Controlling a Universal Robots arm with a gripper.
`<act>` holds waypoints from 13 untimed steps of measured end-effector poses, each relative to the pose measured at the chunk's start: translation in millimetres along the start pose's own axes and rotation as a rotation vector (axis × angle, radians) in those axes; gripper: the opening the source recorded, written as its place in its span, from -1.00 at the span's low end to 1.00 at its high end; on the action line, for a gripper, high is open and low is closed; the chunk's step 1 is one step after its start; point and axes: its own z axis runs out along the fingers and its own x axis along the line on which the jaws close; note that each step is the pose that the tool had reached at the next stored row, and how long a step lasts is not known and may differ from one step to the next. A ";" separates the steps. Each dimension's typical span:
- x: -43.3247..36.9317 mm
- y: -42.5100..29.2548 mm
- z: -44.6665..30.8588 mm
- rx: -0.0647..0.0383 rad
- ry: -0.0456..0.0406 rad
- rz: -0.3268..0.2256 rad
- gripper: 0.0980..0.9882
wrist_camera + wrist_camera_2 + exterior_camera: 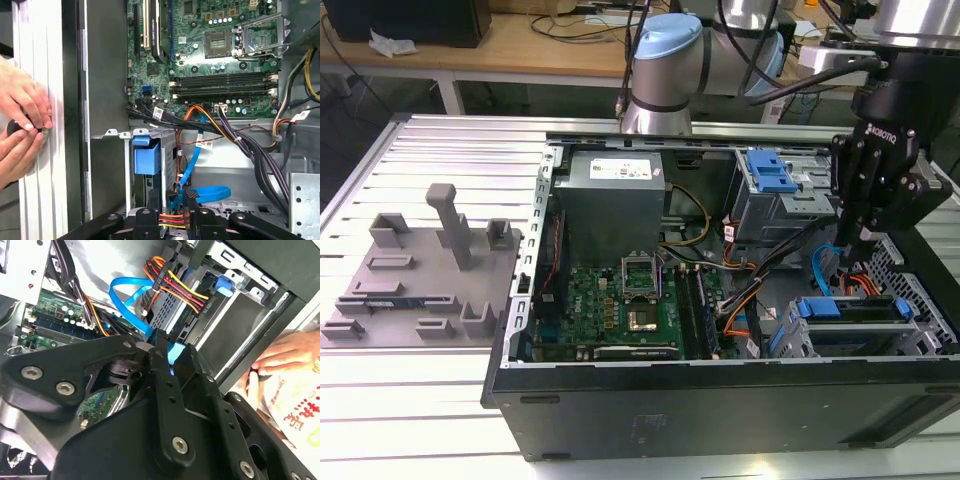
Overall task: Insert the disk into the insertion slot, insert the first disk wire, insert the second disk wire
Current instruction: 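Insert the second disk wire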
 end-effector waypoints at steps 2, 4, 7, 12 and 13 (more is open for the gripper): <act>-2.0 0.1 1.2 0.001 0.0106 -0.002 -0.48; -2.5 0.1 2.4 0.002 0.0150 -0.004 -0.68; -2.8 0.1 3.6 0.002 0.0176 -0.005 -0.68; -3.3 0.1 5.1 0.002 0.0209 -0.005 -0.68; -3.4 0.1 5.4 0.002 0.0212 -0.005 -0.68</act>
